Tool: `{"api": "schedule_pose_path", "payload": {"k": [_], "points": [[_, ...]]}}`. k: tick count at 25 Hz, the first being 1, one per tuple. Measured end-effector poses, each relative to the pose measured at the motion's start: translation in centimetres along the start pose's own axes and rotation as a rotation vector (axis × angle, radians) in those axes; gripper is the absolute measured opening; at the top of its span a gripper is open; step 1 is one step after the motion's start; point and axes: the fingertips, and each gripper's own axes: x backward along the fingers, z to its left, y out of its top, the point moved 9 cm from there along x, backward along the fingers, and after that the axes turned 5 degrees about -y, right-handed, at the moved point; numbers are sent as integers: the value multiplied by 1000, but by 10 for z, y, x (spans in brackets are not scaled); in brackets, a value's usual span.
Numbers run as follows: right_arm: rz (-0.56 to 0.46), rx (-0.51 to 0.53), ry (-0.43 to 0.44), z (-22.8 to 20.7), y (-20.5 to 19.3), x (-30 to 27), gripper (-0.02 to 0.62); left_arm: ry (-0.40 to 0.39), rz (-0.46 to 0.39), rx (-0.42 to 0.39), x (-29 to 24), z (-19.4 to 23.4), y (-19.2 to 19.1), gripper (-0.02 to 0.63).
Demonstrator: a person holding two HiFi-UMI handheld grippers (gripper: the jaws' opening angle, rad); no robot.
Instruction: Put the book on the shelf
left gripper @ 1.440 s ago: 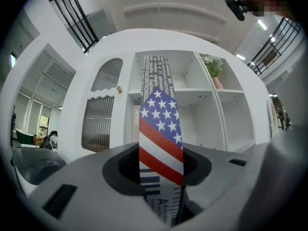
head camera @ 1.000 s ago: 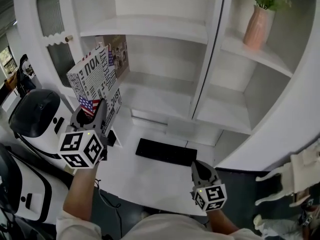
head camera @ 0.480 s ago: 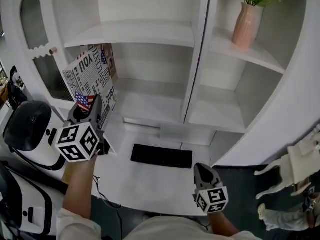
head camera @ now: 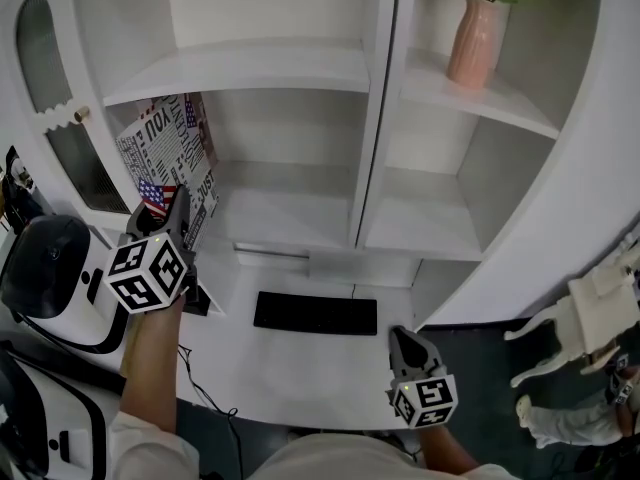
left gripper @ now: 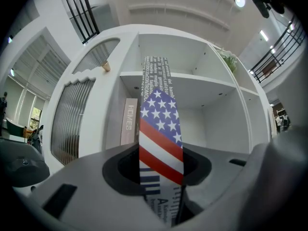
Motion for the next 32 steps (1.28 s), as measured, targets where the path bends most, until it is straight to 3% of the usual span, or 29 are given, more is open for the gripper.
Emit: {"api": "schedule_pose_path", "payload": {"k": [11,32], "points": [[16,-6,-43,-9,-3,1,3,-8,10,41,-37,13,-19,150],[29,-25,-96,-29,-7,1,3,-1,76,-20,-96,29,-32,150]]}}
